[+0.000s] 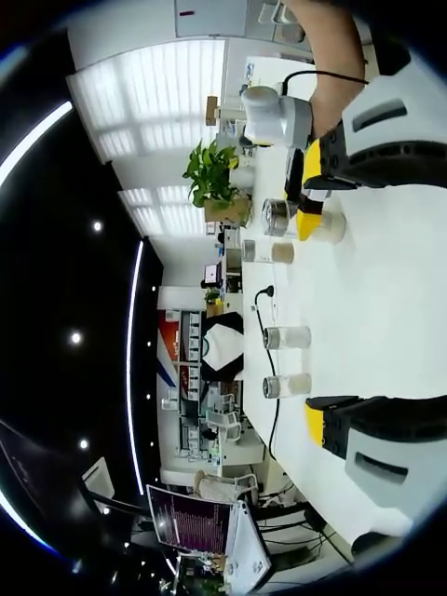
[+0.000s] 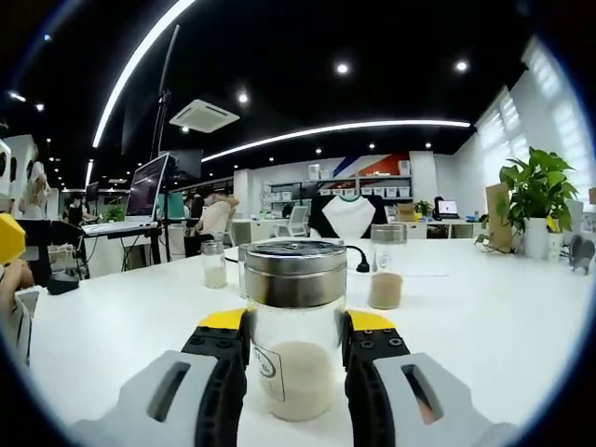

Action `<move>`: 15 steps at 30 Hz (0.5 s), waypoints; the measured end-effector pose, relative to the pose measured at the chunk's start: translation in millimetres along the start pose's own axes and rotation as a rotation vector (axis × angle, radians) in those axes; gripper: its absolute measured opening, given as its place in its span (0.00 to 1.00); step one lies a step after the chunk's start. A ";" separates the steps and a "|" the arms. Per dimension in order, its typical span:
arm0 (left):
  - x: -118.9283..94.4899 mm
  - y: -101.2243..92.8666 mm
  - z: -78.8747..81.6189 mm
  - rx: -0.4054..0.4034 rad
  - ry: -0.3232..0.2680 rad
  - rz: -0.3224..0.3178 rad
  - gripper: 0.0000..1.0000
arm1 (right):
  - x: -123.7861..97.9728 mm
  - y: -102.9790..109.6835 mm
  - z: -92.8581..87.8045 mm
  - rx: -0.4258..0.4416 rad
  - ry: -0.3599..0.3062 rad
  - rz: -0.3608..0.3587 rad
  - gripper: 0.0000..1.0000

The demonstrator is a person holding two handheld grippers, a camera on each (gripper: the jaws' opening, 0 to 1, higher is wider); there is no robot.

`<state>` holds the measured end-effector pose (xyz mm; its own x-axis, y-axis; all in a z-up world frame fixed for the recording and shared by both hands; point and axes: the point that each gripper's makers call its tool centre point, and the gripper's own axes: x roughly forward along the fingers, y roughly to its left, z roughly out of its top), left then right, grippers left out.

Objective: Rotate the seasoning bottle until the label or dispensing opening points toward the visible target arrow and the bottle remains upright within the marked orientation range

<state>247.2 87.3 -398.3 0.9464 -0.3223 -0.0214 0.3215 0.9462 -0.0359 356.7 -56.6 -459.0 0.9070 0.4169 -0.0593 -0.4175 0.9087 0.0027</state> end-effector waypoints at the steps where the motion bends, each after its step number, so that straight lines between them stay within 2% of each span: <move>1: 0.2 -0.4 0.0 0.000 0.000 -0.002 0.97 | 0.1 0.4 0.0 -0.002 0.001 0.010 0.37; 15: 0.7 -1.9 0.6 0.006 0.001 -0.007 0.97 | 0.3 4.3 -0.9 -0.010 0.008 0.115 0.37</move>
<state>247.2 85.3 -397.6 0.9442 -0.3286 -0.0225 0.3278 0.9443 -0.0301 355.1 -52.6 -459.9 0.8528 0.5179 -0.0668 -0.5191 0.8547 0.0000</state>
